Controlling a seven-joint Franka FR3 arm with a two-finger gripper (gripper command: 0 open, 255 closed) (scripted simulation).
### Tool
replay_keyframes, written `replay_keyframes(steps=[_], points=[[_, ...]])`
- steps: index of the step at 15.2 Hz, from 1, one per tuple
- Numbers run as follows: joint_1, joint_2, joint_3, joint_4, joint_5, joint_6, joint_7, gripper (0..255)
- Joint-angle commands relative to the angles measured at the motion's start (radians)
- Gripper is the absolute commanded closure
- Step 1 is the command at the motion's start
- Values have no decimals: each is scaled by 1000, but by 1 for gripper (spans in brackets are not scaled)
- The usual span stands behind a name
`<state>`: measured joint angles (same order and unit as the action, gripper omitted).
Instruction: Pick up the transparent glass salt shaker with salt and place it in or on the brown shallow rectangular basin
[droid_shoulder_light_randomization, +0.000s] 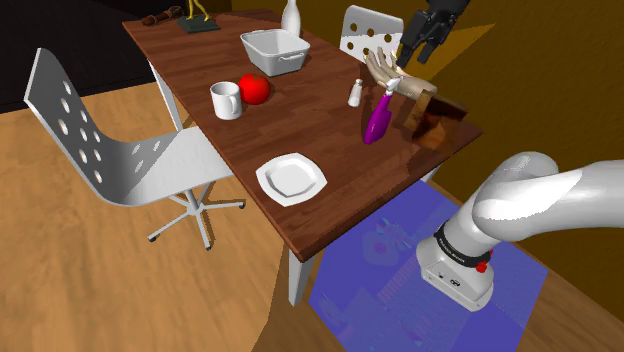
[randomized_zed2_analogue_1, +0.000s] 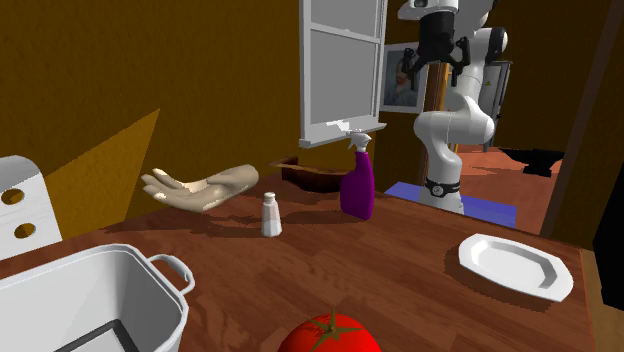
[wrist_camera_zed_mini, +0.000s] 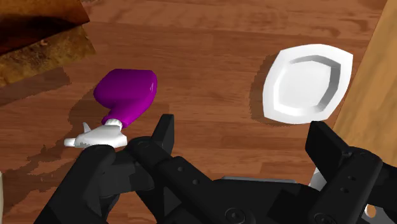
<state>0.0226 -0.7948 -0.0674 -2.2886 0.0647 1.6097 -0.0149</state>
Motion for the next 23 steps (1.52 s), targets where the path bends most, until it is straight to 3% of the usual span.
replay_keyframes(steps=[1,12,23], points=[[0,0,0,0,0,0,0,0],[-63,275,-44,-35,-56,337,21,0],[-115,623,-102,76,-79,604,47,0]])
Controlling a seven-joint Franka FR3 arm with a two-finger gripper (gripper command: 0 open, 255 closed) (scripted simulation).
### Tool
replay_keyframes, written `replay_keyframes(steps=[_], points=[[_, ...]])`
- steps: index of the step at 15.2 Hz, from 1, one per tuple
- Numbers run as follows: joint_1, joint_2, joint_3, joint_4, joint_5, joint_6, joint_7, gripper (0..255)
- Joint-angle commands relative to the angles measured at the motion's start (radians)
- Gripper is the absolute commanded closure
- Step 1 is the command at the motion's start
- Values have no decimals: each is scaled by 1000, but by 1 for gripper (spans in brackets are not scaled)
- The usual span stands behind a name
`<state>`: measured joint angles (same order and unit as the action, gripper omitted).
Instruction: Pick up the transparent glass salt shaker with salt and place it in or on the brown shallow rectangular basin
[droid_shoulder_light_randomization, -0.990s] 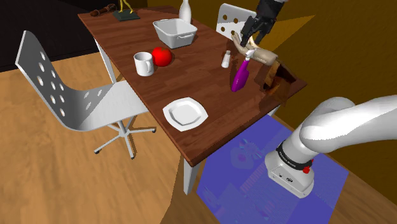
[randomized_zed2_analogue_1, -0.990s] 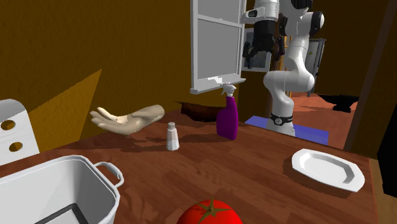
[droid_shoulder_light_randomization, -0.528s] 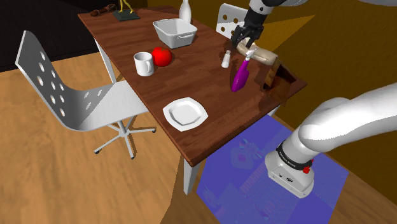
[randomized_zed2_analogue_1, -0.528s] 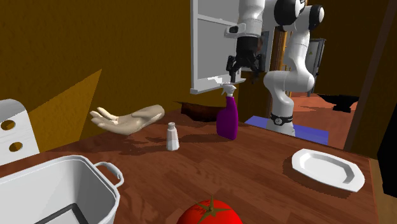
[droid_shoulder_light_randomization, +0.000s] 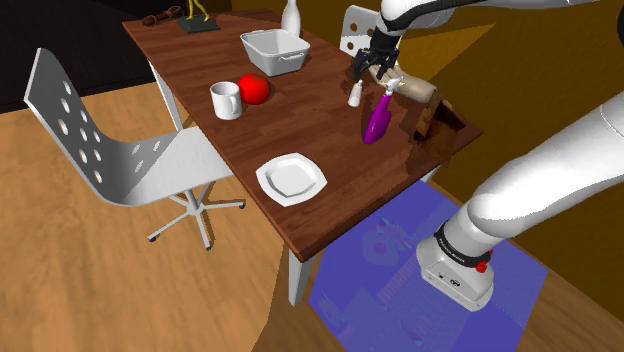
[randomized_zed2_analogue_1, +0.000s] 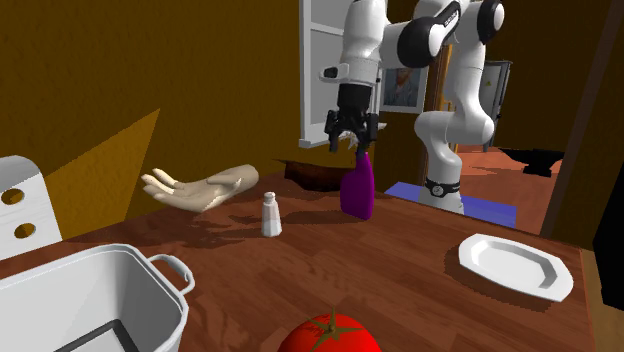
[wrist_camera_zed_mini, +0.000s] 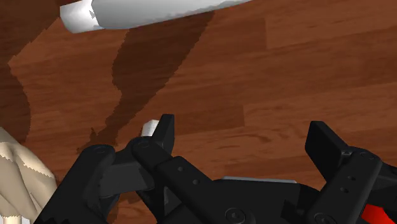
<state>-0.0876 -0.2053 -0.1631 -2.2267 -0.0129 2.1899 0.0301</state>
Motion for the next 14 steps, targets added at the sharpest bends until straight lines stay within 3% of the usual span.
replay_keyframes(steps=[1,14], points=[[-10,67,-12,31,0,43,3,0],[-84,506,-71,343,54,199,14,0]])
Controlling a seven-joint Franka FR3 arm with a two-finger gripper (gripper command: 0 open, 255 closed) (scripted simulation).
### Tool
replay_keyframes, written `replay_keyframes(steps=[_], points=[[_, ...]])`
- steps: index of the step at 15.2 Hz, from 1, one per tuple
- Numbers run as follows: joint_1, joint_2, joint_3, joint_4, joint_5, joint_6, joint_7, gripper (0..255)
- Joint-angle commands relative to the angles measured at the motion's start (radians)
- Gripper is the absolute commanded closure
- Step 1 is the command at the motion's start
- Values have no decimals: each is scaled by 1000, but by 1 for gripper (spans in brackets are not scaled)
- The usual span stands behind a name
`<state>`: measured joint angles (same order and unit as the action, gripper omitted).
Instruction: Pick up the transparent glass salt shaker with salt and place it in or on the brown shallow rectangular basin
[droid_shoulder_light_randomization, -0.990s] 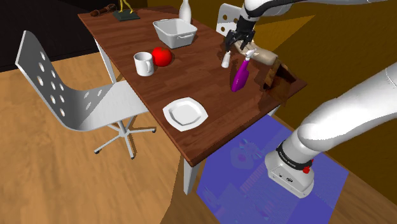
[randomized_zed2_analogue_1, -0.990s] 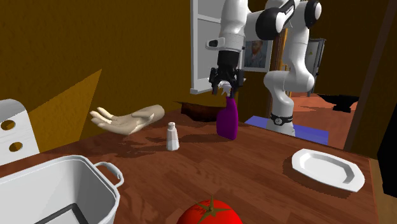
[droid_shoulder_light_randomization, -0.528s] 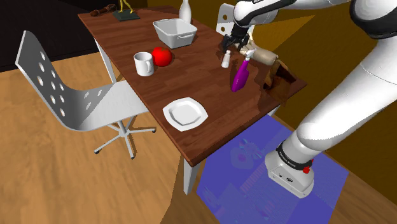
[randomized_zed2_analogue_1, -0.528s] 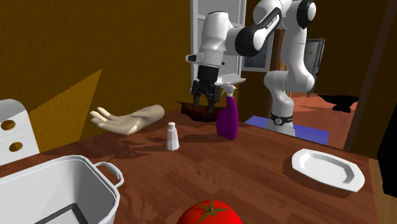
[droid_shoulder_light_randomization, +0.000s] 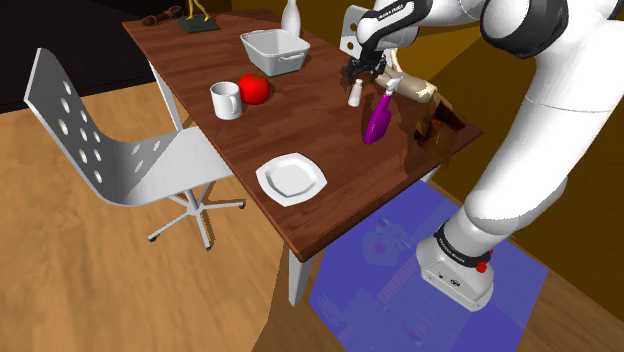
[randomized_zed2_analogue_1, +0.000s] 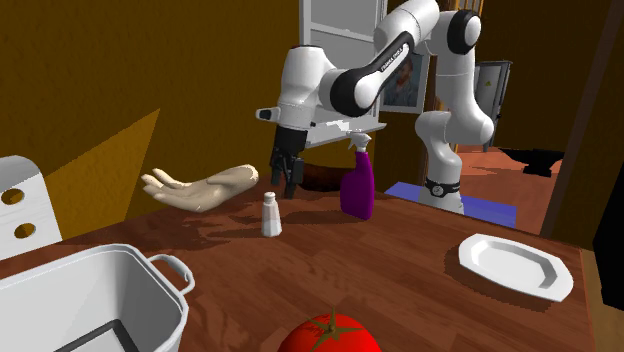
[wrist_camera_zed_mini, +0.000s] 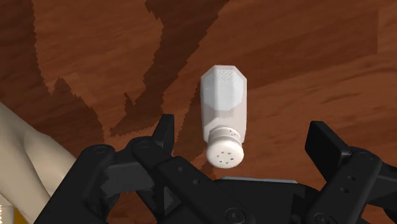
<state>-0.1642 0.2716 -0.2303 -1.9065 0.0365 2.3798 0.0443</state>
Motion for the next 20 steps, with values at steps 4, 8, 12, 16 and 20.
replay_keyframes(steps=[4,8,12,16,20], points=[[-14,68,1,22,17,48,-8,0],[-20,104,6,25,28,81,-15,0],[-20,104,6,25,28,81,-15,0],[-20,104,6,25,28,81,-15,0],[-20,104,6,25,28,80,-15,255]])
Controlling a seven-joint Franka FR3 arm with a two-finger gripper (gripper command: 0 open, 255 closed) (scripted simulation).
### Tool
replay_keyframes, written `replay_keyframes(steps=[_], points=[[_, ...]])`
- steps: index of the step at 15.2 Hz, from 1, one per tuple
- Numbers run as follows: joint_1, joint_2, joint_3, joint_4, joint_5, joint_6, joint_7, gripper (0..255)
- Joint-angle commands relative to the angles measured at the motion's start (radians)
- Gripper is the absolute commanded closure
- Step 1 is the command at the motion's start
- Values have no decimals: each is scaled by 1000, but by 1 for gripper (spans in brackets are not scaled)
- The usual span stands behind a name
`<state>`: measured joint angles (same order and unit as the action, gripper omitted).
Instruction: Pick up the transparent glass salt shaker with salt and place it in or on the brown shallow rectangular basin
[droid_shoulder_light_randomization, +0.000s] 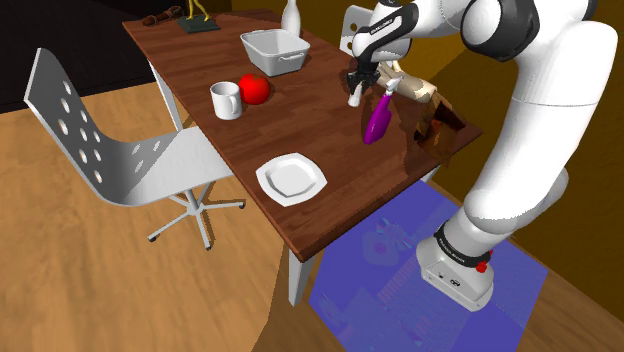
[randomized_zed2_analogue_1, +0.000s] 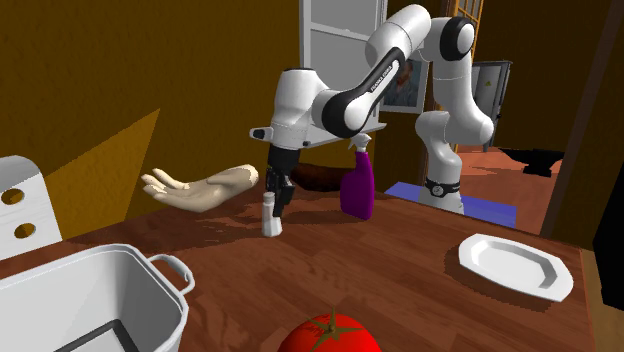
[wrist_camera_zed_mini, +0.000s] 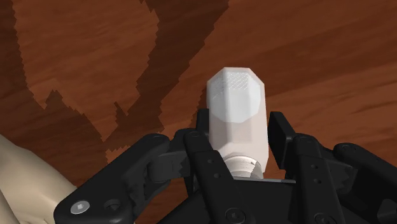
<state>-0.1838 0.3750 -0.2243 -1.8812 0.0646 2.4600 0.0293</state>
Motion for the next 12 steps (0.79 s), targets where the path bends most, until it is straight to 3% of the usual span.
replay_keyframes(steps=[1,6,12], points=[[0,0,-1,0,0,0,0,255],[0,1,0,0,0,1,0,255],[5,-41,-7,26,-13,-67,7,255]])
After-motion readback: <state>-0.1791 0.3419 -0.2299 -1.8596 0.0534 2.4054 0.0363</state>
